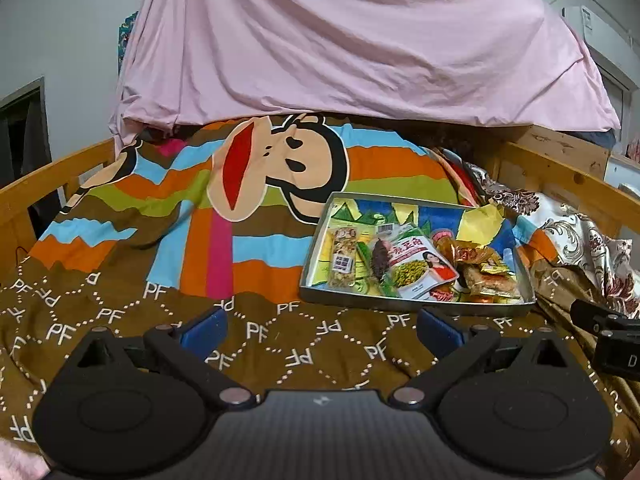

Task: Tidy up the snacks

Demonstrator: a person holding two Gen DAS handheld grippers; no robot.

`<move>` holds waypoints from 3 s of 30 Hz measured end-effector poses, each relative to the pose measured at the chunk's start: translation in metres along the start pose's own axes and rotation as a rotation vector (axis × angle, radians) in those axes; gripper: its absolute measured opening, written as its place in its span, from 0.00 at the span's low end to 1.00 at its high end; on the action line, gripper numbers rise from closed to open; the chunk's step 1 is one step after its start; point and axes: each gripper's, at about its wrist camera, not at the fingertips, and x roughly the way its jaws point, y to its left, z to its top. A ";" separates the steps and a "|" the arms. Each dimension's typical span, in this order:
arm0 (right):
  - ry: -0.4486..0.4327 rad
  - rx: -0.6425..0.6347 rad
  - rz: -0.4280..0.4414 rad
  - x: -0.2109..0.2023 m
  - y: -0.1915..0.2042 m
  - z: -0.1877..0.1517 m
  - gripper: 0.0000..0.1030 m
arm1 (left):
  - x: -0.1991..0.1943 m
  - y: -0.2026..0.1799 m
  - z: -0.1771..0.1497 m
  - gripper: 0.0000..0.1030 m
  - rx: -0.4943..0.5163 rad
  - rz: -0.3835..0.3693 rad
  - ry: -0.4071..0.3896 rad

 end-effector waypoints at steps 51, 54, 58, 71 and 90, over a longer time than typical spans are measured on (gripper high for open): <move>0.091 -0.033 0.021 0.009 0.007 -0.015 0.99 | 0.002 0.010 -0.017 1.00 0.055 0.078 0.070; 0.091 -0.034 0.021 0.009 0.007 -0.015 0.99 | 0.002 0.010 -0.017 1.00 0.057 0.079 0.070; 0.090 -0.034 0.021 0.010 0.007 -0.015 0.99 | 0.003 0.009 -0.017 1.00 0.057 0.076 0.071; 0.093 -0.035 0.021 0.010 0.007 -0.016 0.99 | 0.003 0.009 -0.018 1.00 0.061 0.073 0.074; 0.096 -0.034 0.021 0.011 0.008 -0.015 0.99 | 0.006 0.012 -0.020 1.00 0.061 0.047 0.091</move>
